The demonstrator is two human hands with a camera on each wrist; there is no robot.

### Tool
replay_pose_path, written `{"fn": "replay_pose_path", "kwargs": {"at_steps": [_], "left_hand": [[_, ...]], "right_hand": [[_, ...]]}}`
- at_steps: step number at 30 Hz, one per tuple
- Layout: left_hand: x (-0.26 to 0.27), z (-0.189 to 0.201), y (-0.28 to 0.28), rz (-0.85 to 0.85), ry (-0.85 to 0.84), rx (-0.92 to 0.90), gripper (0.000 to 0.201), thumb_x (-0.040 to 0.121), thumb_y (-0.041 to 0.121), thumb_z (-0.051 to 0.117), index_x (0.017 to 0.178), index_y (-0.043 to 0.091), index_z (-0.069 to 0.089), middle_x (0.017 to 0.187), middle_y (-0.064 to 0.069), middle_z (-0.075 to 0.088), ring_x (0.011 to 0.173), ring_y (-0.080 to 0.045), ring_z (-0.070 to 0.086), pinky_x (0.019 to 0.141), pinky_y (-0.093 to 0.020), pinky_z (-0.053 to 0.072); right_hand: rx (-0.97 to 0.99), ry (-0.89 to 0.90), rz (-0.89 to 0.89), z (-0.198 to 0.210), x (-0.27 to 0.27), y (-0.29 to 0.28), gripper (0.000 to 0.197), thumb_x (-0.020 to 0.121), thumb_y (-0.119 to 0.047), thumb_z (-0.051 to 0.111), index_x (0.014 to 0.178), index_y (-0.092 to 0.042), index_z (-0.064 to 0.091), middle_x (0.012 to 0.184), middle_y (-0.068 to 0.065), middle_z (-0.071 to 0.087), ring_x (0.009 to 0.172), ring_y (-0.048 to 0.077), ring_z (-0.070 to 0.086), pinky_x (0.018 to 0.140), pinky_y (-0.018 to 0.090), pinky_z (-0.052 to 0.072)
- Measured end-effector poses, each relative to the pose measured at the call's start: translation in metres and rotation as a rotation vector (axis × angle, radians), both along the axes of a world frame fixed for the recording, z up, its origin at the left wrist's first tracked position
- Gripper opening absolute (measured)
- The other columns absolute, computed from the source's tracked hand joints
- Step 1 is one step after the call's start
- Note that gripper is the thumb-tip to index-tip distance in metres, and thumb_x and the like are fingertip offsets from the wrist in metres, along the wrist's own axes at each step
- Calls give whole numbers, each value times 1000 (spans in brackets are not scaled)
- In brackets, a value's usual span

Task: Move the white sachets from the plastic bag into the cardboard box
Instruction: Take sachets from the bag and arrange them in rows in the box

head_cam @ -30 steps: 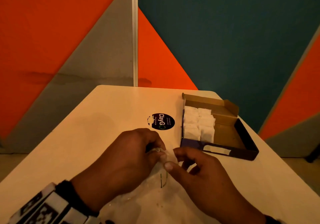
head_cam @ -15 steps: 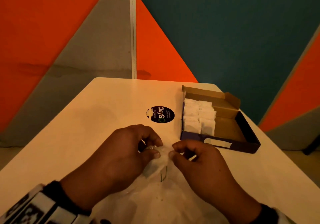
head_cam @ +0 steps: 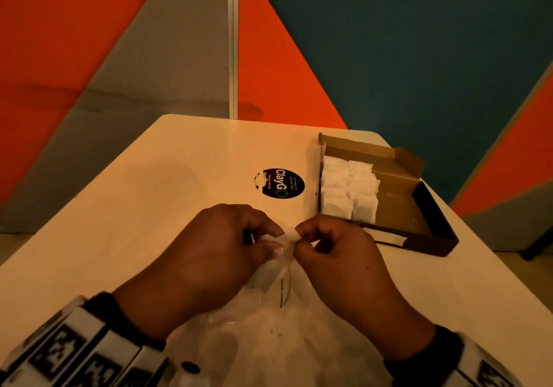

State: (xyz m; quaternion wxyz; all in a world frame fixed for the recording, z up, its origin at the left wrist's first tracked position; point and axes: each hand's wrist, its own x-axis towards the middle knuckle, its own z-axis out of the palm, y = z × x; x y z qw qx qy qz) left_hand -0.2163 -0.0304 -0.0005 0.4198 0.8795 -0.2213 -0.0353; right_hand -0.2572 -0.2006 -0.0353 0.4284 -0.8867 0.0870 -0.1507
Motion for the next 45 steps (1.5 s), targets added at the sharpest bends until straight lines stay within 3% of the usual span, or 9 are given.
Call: {"fn": "replay_pose_path", "kwargs": {"at_steps": [4, 9, 19, 25, 28, 32, 38, 42, 45], "left_hand": [[1, -3, -2, 2, -5, -19, 14, 81, 32, 77, 77, 41, 68, 75, 22, 62, 82, 20, 53, 64, 2, 39], [5, -3, 0, 36, -4, -48, 10, 82, 34, 76, 76, 39, 69, 77, 21, 66, 81, 18, 55, 62, 3, 38], [1, 1, 0, 49, -24, -10, 8, 81, 34, 78, 85, 38, 73, 77, 23, 65, 82, 12, 59, 61, 1, 41], [8, 4, 6, 132, -19, -31, 9, 73, 31, 84, 76, 34, 75, 73, 10, 73, 68, 0, 66, 61, -17, 51], [9, 6, 8, 131, 10, -44, 10, 72, 30, 85, 76, 31, 75, 73, 10, 74, 66, -3, 68, 60, -19, 52], [16, 6, 14, 137, 33, -47, 9, 74, 27, 84, 76, 32, 76, 74, 15, 74, 67, 1, 67, 60, -16, 47], [25, 5, 23, 99, -20, -70, 9, 84, 29, 72, 77, 35, 75, 84, 29, 69, 87, 15, 58, 70, -12, 36], [26, 7, 18, 31, 0, -153, 7, 84, 29, 70, 79, 32, 74, 87, 25, 71, 87, 11, 61, 74, -14, 38], [30, 7, 7, -4, 20, -160, 4, 82, 29, 73, 79, 30, 75, 93, 29, 70, 89, 15, 61, 76, -10, 38]], "right_hand": [[26, 11, -7, -1, 0, -1, 8, 85, -29, 69, 85, -37, 70, 79, -20, 66, 71, -1, 62, 61, 12, 46], [-5, 11, 10, 5, -2, -4, 8, 84, -44, 68, 91, -38, 70, 81, -23, 66, 74, -3, 61, 61, 10, 43], [-11, -16, -4, 9, 2, -4, 7, 83, -30, 70, 82, -37, 68, 75, -20, 66, 73, 1, 63, 65, 15, 50], [61, -4, -6, 17, 3, -10, 8, 82, -25, 72, 80, -32, 70, 73, -15, 68, 73, 3, 64, 65, 16, 51], [155, -8, -39, 19, 6, -14, 9, 81, -22, 73, 79, -31, 71, 71, -15, 69, 70, 3, 65, 63, 17, 49], [245, -25, -95, 19, 12, -22, 11, 83, -19, 71, 82, -30, 72, 77, -11, 71, 72, 7, 65, 67, 25, 52], [262, -35, -87, 19, 17, -27, 11, 88, -27, 69, 82, -34, 75, 81, -19, 70, 77, 3, 64, 68, 17, 48], [206, -11, -73, 19, 23, -25, 4, 84, -31, 73, 86, -34, 75, 78, -21, 69, 74, 1, 65, 67, 17, 51], [187, -11, -59, 19, 26, -22, 12, 84, -26, 74, 78, -36, 71, 76, -19, 69, 76, 4, 65, 74, 24, 53]]}}
